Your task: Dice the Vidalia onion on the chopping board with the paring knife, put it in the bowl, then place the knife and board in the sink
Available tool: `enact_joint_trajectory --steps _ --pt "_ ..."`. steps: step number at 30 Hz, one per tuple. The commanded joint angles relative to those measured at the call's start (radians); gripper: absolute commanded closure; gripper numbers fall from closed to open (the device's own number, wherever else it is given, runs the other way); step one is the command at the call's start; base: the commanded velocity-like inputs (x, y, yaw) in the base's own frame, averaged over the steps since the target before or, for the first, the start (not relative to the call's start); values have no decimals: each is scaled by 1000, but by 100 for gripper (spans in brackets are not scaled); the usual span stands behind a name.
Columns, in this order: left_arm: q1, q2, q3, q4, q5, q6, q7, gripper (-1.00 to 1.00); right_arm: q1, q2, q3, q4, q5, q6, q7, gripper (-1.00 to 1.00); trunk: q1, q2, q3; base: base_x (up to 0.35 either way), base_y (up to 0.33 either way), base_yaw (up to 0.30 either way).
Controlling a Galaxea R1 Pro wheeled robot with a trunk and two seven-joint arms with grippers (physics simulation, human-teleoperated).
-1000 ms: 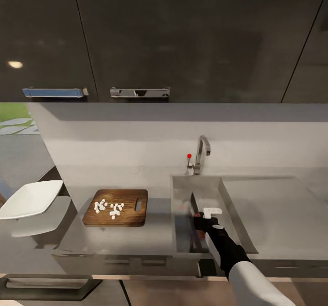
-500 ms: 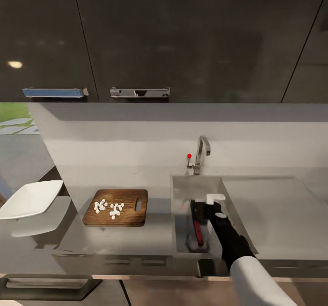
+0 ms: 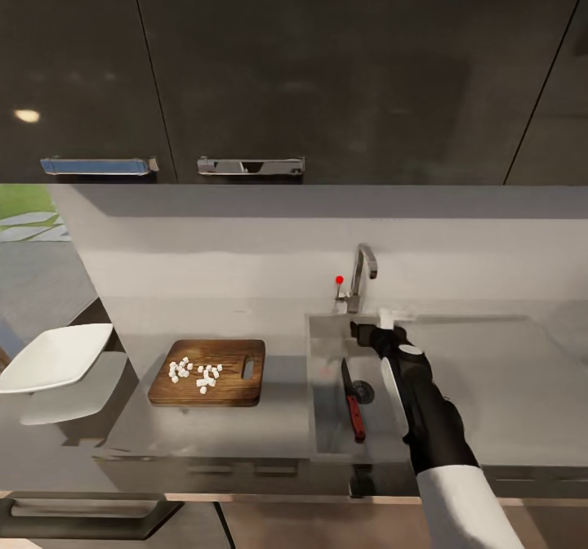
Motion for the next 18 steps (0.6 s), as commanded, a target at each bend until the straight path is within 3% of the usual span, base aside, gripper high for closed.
enact_joint_trajectory --steps 1,6,9,13,18 --pt "0 0 -2 0 10 -2 3 -100 29 2 -1 -42 8 4 3 -100 1 -2 -2 0 0 0" --pt "-1 0 -2 3 10 -2 3 -100 152 2 7 -201 8 -23 11 -100 1 -2 -2 0 0 0" --pt "-1 0 -2 3 10 -2 3 -100 208 1 98 -268 9 -27 18 -100 1 -2 -2 0 0 0" --pt "-1 0 -2 2 10 -2 3 -100 220 -1 132 -281 8 -20 19 -100 1 -2 -2 0 41 0" --pt "-1 0 -2 2 10 -2 3 -100 221 -1 135 -282 6 -18 20 -100 1 -2 -2 0 278 0"
